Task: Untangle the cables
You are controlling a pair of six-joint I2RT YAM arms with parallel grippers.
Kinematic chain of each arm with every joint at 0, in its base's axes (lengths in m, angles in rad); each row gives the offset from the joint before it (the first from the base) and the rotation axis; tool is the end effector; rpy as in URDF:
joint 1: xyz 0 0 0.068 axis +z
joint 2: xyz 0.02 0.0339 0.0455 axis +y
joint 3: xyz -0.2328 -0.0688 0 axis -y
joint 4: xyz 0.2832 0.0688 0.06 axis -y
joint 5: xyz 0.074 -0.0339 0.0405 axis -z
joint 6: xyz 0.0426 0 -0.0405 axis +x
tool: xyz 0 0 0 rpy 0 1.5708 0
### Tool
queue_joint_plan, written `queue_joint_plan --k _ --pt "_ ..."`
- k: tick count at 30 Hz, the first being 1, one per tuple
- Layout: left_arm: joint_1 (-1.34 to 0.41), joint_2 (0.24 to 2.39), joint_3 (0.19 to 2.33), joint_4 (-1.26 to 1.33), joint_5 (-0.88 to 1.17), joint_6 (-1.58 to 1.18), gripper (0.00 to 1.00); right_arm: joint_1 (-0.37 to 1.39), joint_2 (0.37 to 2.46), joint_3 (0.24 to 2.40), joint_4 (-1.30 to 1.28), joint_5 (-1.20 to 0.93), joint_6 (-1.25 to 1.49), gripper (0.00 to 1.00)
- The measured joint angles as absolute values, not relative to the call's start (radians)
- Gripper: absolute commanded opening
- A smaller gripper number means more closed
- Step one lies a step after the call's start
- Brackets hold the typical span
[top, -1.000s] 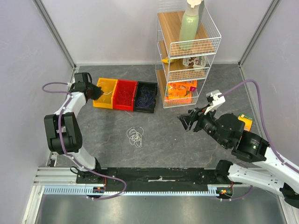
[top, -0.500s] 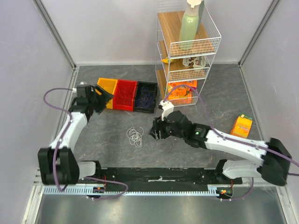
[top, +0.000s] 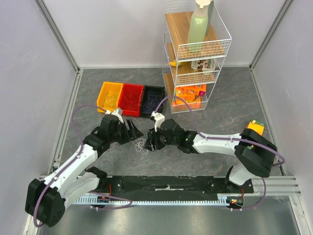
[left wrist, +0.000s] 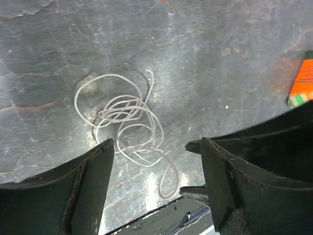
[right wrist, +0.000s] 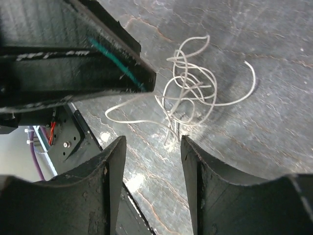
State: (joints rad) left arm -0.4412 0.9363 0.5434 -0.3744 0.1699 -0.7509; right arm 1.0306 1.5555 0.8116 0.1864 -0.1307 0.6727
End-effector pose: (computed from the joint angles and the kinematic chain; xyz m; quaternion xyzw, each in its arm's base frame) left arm 0.2231 -0.1133 0.1675 -0.1087 0.9112 -0.2833 0.2786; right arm 0.1825 0.3151 0.1372 -0.1865 0.8529 0.4019 0.2760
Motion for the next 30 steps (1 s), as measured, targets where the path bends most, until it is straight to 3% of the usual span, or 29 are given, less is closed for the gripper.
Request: queue_joint_plan --k 4,7,9,12,15,17,21,23,30 --pt "-0.444 0.884 0.512 -0.34 0.223 -0.75 0.68 1.033 1.596 0.786 0.299 -0.168 0.665 0.49" --pt "-0.446 0.884 0.49 -0.338 0.241 -0.75 0.62 1.037 1.644 0.786 0.337 -0.169 0.655 0.29" --pt "-0.446 0.884 0.483 -0.339 0.246 -0.751 0.63 1.038 1.673 0.786 0.343 -0.17 0.646 0.14" --pt "-0.445 0.862 0.477 -0.339 0.246 -0.751 0.76 1.039 1.686 0.786 0.321 -0.153 0.644 0.0" --pt "-0.445 0.832 0.477 -0.334 0.246 -0.751 0.83 1.041 1.673 0.786 0.302 -0.13 0.643 0.0" --pt "-0.445 0.828 0.477 -0.326 0.248 -0.751 0.82 1.042 1.639 0.777 0.28 -0.115 0.643 0.0" --pt "-0.445 0.852 0.477 -0.304 0.276 -0.751 0.63 1.042 1.501 0.739 0.231 -0.088 0.643 0.0" --pt "-0.445 0.856 0.477 -0.293 0.289 -0.75 0.61 1.042 1.415 0.723 0.206 -0.08 0.644 0.0" --pt "-0.445 0.72 0.432 -0.178 0.331 -0.751 0.79 1.036 1.159 0.735 0.102 -0.044 0.657 0.0"
